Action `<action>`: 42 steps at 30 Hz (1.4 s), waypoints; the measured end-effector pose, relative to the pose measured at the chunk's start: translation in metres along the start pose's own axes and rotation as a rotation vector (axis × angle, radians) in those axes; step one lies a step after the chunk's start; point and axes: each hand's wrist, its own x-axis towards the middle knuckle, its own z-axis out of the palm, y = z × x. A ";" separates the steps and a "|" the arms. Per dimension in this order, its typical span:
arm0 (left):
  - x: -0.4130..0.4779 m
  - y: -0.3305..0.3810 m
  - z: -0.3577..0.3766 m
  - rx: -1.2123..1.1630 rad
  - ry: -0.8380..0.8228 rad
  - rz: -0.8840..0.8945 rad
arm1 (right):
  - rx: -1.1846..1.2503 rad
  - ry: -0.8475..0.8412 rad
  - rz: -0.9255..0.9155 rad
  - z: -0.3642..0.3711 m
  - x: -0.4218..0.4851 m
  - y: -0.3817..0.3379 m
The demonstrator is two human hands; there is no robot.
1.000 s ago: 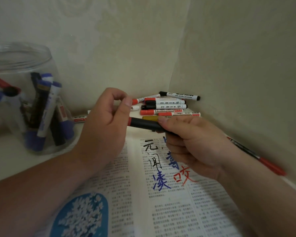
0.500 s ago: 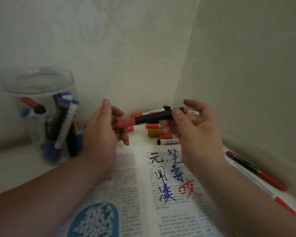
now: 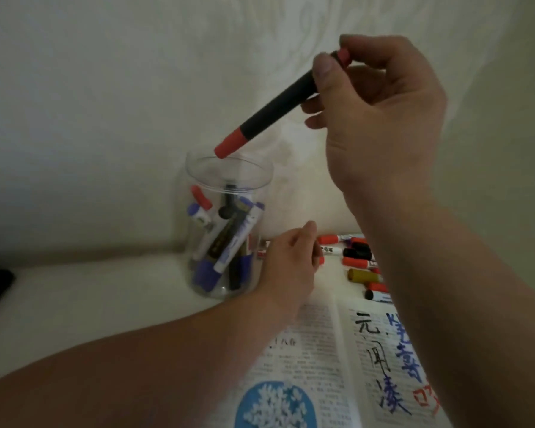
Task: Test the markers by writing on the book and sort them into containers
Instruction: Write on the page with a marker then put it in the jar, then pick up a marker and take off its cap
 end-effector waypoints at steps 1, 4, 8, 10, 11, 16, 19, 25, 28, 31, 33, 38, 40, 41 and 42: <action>0.001 0.000 0.000 0.012 -0.011 0.014 | -0.065 -0.022 -0.005 0.005 0.003 0.005; 0.002 -0.001 -0.002 0.036 -0.021 0.014 | -0.252 -0.118 0.025 0.017 0.004 0.019; 0.003 -0.001 -0.002 0.036 -0.022 0.016 | -0.424 -0.279 0.085 0.026 -0.003 0.027; 0.004 -0.001 -0.002 0.042 -0.025 0.010 | -0.505 -0.384 0.099 0.026 -0.003 0.028; 0.004 -0.002 -0.002 0.038 -0.026 0.011 | -0.558 -0.447 0.113 0.025 -0.002 0.028; 0.007 -0.006 -0.003 0.039 -0.021 0.074 | -0.616 -0.645 0.175 0.026 -0.004 0.028; 0.007 -0.005 -0.003 0.021 -0.029 0.074 | -0.509 -0.528 0.149 0.021 -0.006 0.029; 0.008 -0.007 -0.003 -0.078 -0.047 0.027 | -0.537 -0.253 0.164 -0.048 -0.008 0.045; 0.010 -0.011 -0.003 0.026 -0.056 0.100 | -0.714 -0.387 0.375 -0.105 -0.024 0.057; 0.010 -0.014 -0.002 0.122 -0.068 0.147 | -1.047 -0.545 0.487 -0.154 -0.046 0.064; 0.008 -0.014 -0.001 0.156 -0.082 0.159 | -1.157 -0.606 0.529 -0.177 -0.062 0.068; 0.005 -0.017 0.003 0.229 -0.084 0.201 | -1.039 -0.546 0.507 -0.209 -0.094 0.082; 0.007 -0.020 0.003 0.283 -0.089 0.228 | -1.030 -0.587 0.497 -0.216 -0.098 0.089; 0.007 -0.022 0.004 0.301 -0.103 0.245 | -1.033 -0.610 0.495 -0.219 -0.097 0.091; 0.007 -0.023 0.004 0.316 -0.119 0.263 | -1.034 -0.635 0.492 -0.221 -0.096 0.093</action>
